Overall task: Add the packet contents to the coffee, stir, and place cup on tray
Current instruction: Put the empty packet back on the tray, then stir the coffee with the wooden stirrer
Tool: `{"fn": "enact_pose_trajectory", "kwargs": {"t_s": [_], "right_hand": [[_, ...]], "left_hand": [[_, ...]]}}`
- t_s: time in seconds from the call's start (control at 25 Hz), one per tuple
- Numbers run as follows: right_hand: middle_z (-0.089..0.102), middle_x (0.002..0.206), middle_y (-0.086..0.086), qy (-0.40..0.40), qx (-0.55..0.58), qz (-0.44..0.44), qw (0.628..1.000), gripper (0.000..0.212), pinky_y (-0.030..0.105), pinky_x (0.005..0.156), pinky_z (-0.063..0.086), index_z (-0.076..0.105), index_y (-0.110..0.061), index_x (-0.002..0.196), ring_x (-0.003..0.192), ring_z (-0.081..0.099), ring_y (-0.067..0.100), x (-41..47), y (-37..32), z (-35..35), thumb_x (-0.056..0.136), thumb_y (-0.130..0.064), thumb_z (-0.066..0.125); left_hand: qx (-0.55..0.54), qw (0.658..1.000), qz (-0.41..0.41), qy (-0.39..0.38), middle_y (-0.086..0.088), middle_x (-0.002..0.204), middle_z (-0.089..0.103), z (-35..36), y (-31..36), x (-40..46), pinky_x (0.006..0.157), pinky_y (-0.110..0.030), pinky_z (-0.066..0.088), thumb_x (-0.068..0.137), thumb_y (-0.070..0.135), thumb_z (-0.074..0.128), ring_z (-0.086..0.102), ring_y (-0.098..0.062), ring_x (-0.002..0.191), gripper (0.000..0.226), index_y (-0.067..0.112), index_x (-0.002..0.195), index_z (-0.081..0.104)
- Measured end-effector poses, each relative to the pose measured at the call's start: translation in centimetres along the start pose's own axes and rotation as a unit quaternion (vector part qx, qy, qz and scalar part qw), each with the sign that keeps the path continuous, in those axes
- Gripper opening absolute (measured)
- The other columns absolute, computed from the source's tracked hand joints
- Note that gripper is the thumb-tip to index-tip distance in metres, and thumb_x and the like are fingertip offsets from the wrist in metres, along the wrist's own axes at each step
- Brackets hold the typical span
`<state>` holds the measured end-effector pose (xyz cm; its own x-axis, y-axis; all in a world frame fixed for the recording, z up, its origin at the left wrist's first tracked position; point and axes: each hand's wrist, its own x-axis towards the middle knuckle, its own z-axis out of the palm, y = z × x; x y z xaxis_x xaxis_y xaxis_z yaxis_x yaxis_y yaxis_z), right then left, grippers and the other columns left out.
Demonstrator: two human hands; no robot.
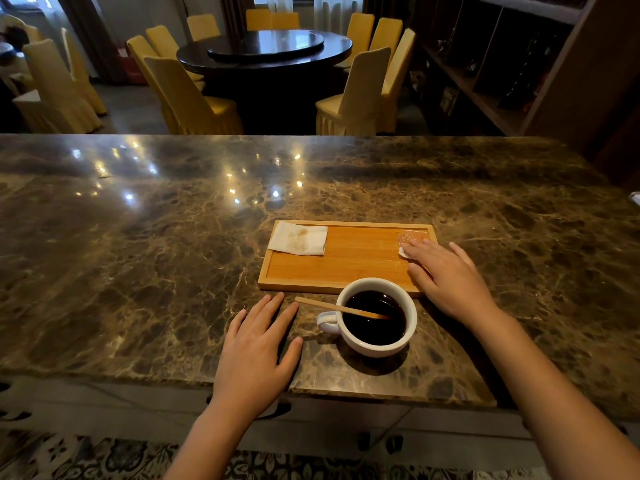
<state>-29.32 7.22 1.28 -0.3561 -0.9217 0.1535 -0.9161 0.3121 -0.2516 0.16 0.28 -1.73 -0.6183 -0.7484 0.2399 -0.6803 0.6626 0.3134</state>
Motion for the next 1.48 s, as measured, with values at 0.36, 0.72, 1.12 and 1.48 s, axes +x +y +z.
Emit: {"fn": "enact_pose_trajectory", "kwargs": {"t_s": [0.36, 0.72, 1.12, 1.48], "right_hand": [[0.048, 0.141, 0.000, 0.008, 0.047, -0.006, 0.999, 0.036, 0.048, 0.113, 0.013, 0.046, -0.026, 0.131, 0.134, 0.036, 0.017, 0.4, 0.3, -1.1, 0.096, -0.030, 0.039], [0.064, 0.118, 0.001, 0.019, 0.141, -0.188, 0.972, 0.030, 0.034, 0.090, 0.047, 0.061, -0.018, 0.115, 0.110, 0.055, 0.016, -2.3, -9.4, -6.4, 0.087, -0.028, 0.058], [0.065, 0.096, -0.001, -0.050, 0.076, -0.273, 0.958, 0.017, 0.030, 0.064, 0.042, 0.062, -0.019, 0.103, 0.089, 0.058, 0.016, -2.2, -14.2, -4.2, 0.087, -0.024, 0.057], [0.065, 0.079, -0.009, 0.039, 0.251, -0.112, 0.961, 0.007, 0.019, 0.063, 0.045, 0.066, -0.017, 0.087, 0.074, 0.062, 0.007, -2.9, -8.5, -8.1, 0.082, -0.012, 0.066]], "left_hand": [[-0.003, 1.000, -0.001, -0.008, 0.001, 0.147, 0.034, 0.0, 0.0, 0.1, 0.110, -0.037, 0.012, 0.084, 0.051, 0.028, 0.024, -0.012, 0.136, 0.056, 0.031, 0.135, 0.034], [-0.194, 0.981, 0.025, -0.011, 0.009, 0.141, 0.038, -1.6, 2.5, 0.6, 0.108, -0.032, 0.024, 0.080, 0.050, 0.042, 0.028, -0.006, 0.133, 0.053, 0.032, 0.130, 0.039], [-0.393, 0.916, -0.075, -0.031, 0.003, 0.075, 0.063, -1.6, 4.8, 1.0, 0.060, -0.018, 0.050, 0.084, 0.009, 0.055, 0.061, -0.006, 0.068, 0.021, 0.029, 0.079, 0.057], [-0.449, 0.890, -0.069, -0.040, 0.003, 0.079, 0.068, -1.5, 4.6, 1.4, 0.055, -0.013, 0.048, 0.088, 0.013, 0.053, 0.062, -0.004, 0.064, 0.014, 0.016, 0.096, 0.065]]}}
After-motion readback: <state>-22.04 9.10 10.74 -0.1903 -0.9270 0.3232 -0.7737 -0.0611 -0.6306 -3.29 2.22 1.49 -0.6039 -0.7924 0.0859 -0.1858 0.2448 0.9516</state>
